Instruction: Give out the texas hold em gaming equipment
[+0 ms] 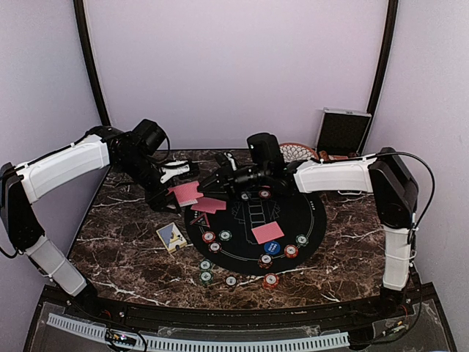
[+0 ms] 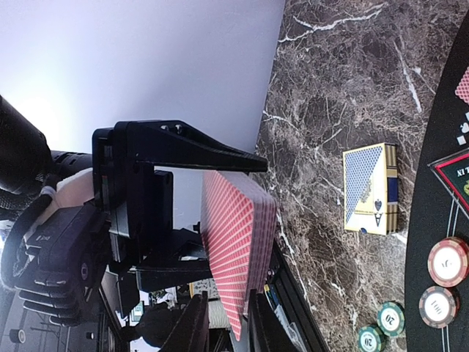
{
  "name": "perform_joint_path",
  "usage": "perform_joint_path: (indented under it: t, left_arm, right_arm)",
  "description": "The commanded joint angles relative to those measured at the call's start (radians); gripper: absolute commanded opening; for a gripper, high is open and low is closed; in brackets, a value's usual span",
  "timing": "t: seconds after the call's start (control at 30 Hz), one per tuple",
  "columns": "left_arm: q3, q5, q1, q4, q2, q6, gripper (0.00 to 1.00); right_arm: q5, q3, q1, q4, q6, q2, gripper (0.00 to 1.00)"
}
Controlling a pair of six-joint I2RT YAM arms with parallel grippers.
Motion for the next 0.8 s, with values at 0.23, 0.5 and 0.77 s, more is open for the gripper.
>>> perform_joint_path:
  t: [0.23, 0.5, 0.77]
  left_arm:
    - [0.023, 0.004, 0.003, 0.003, -0.032, 0.006, 0.00]
    - [0.025, 0.005, 0.003, 0.001, -0.033, 0.006, 0.00]
    - [0.026, 0.001, 0.004, 0.000, -0.035, 0.006, 0.00]
  right_arm:
    - [-0.048, -0.009, 0.008, 0.100, 0.052, -0.006, 0.09]
    - [-0.054, -0.012, 0.007, 0.097, 0.052, 0.002, 0.04]
    - [-0.047, -0.041, -0.030, 0.123, 0.061, -0.032, 0.00]
